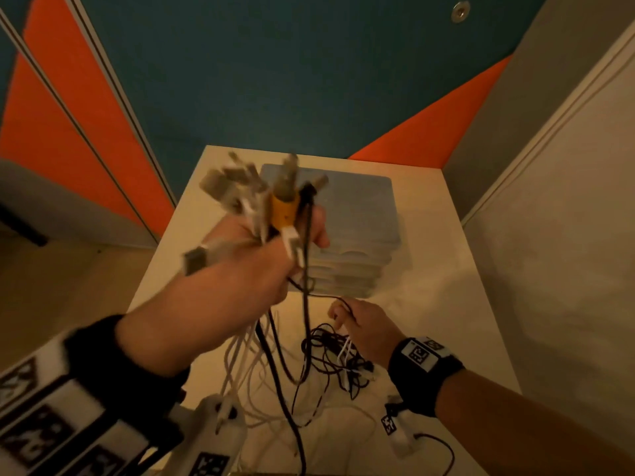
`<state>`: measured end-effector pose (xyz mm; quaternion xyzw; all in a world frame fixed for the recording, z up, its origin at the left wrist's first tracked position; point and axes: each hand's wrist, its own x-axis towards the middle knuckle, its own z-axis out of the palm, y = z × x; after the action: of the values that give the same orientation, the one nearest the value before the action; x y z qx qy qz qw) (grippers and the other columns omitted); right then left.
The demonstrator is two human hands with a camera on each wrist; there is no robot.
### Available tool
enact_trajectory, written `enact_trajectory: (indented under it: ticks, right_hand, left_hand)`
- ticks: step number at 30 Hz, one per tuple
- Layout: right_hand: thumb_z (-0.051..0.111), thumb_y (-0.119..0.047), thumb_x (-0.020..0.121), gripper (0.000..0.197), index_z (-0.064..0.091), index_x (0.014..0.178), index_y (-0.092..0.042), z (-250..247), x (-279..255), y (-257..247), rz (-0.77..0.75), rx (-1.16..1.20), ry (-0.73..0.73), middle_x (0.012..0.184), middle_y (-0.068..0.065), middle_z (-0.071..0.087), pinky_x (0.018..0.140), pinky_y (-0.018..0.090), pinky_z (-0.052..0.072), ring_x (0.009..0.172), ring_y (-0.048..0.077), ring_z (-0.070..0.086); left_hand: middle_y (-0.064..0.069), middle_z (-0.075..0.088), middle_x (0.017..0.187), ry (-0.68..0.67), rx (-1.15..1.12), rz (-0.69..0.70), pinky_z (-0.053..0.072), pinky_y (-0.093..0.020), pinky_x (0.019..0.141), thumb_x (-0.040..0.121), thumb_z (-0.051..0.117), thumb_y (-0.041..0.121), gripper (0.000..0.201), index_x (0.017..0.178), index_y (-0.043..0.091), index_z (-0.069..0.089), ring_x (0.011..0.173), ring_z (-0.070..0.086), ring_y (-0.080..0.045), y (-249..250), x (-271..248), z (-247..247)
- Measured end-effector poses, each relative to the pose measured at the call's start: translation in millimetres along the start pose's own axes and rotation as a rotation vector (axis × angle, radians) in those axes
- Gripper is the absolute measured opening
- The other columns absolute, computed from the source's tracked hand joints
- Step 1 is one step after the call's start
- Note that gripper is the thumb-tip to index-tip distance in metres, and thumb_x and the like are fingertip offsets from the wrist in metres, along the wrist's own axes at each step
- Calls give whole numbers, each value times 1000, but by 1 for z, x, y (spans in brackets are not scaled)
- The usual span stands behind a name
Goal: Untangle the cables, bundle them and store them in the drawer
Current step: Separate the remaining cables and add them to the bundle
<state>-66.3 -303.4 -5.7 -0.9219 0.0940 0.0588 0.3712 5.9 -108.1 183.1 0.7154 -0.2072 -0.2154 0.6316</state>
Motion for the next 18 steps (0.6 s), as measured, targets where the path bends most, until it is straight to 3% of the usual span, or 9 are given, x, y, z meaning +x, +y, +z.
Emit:
enact_trajectory:
  ticks: [2,4,7,9,12,14,18]
  right_hand:
    - [38,-31,103,23,59,94,-31,-6,0,-10,-28,62,49,74,-10,63,73,26,49,73,2,59]
    - [38,-30,103,25,61,98,-25,-13,-1,-21,-63,112,90,76,-8,61,68,26,46,69,3,54]
    - [42,-18,101,24,61,114,-12,-19,-4,-32,-35,235,79,94,-4,61,85,39,52,86,14,59]
    - [46,-18,99,24,60,118,-13,-19,-4,-38,-81,284,89,103,-5,64,91,45,52,97,20,64]
    - [42,-40,95,37,63,112,-14,-19,-4,-48,-207,341,172,105,-1,68,91,40,51,100,17,64]
    - [43,-47,93,41,65,109,-16,-22,-2,-50,-202,375,166,101,0,70,89,41,51,98,16,65]
    - [46,-46,97,26,65,103,-29,-18,3,-45,-213,356,128,96,0,70,85,52,52,93,22,66]
  left_hand:
    - [9,42,56,-117,145,97,31,-19,45,98,52,17,26,75,14,62,48,36,-7,-6,-3,2]
    - [14,46,48,-157,281,102,28,-8,44,95,53,4,29,70,18,59,41,38,0,-19,0,5]
    - [24,61,60,-205,374,78,36,-8,52,89,60,3,22,79,20,71,55,54,6,-43,5,13]
    - [22,67,68,-167,385,12,39,-8,55,88,63,9,18,83,22,75,62,59,7,-58,9,21]
    - [24,58,50,-44,386,-30,36,-10,47,89,67,17,32,60,27,60,47,51,6,-73,13,27]
    - [25,55,48,-2,404,12,34,-9,46,89,67,14,40,56,31,52,45,48,7,-75,13,31]
    - [14,63,63,33,418,24,35,-9,51,87,66,14,18,72,23,68,58,56,8,-79,17,27]
